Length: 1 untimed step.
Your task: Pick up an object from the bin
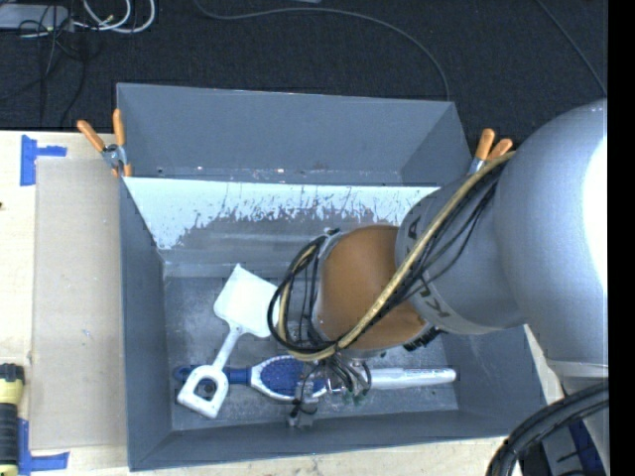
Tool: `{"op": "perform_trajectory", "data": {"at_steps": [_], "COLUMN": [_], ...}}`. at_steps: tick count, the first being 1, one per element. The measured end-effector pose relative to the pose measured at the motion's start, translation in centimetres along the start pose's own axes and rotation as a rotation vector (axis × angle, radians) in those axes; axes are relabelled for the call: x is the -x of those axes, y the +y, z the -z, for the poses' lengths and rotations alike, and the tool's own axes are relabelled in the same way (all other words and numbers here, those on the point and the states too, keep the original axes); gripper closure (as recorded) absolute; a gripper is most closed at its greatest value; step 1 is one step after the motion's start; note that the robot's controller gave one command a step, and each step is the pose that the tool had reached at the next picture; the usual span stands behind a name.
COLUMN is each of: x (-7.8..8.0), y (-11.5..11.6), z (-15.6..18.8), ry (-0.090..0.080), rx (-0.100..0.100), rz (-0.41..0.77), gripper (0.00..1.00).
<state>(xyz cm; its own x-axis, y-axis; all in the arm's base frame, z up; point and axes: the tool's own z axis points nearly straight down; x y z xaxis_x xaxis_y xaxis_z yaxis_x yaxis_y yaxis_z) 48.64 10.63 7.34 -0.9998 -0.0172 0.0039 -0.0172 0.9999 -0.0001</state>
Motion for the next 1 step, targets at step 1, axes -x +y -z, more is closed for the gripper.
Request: {"op": "perform_trajectory", "data": {"at_steps": [1], "x": [-0.44], "y": [-0.19], "z": [5.2], "ry": [0.006], "rx": [-0.001], "rz": [-0.051], "gripper": [0.0]}}
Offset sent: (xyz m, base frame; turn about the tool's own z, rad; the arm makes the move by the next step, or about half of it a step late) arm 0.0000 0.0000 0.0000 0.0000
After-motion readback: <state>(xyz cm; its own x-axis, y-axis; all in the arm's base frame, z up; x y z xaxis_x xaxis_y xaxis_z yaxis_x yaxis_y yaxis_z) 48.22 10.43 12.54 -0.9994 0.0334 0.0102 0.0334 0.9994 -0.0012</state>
